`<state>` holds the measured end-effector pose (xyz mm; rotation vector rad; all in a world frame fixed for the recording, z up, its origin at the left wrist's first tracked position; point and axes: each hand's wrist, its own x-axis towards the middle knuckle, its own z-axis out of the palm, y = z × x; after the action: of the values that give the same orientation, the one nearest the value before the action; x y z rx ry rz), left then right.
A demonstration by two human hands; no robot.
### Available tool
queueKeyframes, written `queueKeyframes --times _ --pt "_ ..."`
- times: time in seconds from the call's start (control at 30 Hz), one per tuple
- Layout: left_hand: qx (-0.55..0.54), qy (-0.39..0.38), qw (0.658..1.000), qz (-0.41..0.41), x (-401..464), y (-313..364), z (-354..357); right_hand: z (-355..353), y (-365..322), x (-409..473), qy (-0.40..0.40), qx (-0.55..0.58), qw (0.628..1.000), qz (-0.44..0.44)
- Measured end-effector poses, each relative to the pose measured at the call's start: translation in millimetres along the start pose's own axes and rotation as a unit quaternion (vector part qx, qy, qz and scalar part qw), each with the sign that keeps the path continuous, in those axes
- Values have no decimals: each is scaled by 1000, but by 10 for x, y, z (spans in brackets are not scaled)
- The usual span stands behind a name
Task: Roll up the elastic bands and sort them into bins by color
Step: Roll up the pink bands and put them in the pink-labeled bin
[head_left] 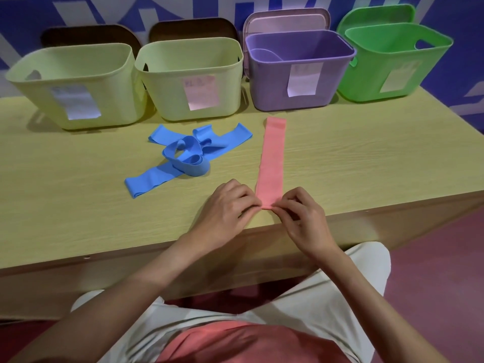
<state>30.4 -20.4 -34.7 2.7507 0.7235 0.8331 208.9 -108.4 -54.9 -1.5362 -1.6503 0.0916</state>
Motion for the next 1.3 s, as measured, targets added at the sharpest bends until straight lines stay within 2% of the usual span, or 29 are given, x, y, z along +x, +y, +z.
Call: queueKeyframes --times 0.27,0.53,0.77,0.9,1.0,1.2,1.3 --pt "119 -19 991 56 -16 2 -8 62 -39 32 42 -7 999 11" --pt "179 -88 980 18 -87 125 -118 11 3 28 11 -37 999 -33" --pt "138 -84 987 -11 -35 105 -72 -22 77 77 0 -53 997 -47" --pt "55 -41 997 -37 76 61 -18 -43 102 112 -22 -51 997 -45" --pt "5 -45 998 -48 163 28 8 -56 107 141 -28 -56 997 -49" --pt "-8 -20 998 -55 214 -15 75 -6 93 191 -16 -87 996 -27" --pt "11 -16 999 -42 232 -2 102 29 67 212 -5 -54 999 3"
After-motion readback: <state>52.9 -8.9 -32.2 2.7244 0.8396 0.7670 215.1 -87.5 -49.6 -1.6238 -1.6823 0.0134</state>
